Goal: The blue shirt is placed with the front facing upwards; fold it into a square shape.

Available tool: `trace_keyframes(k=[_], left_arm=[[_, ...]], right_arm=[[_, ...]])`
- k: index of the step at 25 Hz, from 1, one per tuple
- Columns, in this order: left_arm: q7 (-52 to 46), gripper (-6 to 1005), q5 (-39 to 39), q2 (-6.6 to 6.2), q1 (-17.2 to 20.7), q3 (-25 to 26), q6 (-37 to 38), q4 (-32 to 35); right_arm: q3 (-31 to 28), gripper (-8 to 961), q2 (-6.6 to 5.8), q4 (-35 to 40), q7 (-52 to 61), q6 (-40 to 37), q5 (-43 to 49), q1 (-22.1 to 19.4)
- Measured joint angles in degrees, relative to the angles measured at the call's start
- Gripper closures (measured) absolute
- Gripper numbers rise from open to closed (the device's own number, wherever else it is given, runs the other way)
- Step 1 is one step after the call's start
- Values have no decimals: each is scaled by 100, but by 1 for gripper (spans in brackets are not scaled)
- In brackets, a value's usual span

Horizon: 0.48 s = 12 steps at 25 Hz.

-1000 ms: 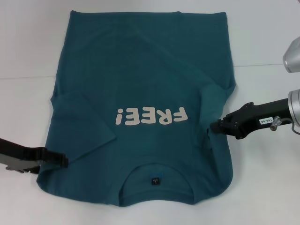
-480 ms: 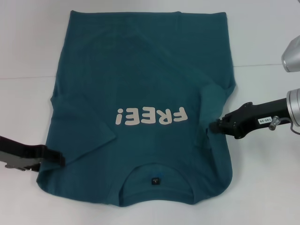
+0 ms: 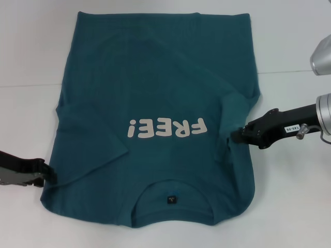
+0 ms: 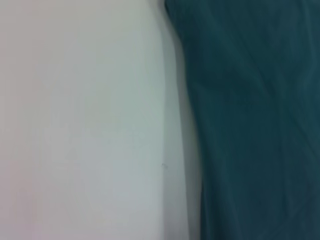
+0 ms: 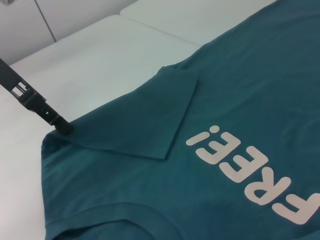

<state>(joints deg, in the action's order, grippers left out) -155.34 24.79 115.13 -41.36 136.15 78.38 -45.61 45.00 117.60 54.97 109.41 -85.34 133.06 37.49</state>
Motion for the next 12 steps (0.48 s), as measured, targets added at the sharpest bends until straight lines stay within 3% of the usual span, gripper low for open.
trace_keyframes(k=[6, 9, 12], left_arm=[[-35, 562, -2, 0, -5, -1, 31, 0], [-29, 807, -1, 17, -5, -1, 38, -1], [3, 919, -1, 37, -5, -14, 43, 4]], right_arm=[[-7, 938, -37, -131, 2, 42, 0, 50], [-2, 938, -37, -135, 1, 63, 0, 51], [-4, 938, -37, -136, 1, 69, 0, 50]])
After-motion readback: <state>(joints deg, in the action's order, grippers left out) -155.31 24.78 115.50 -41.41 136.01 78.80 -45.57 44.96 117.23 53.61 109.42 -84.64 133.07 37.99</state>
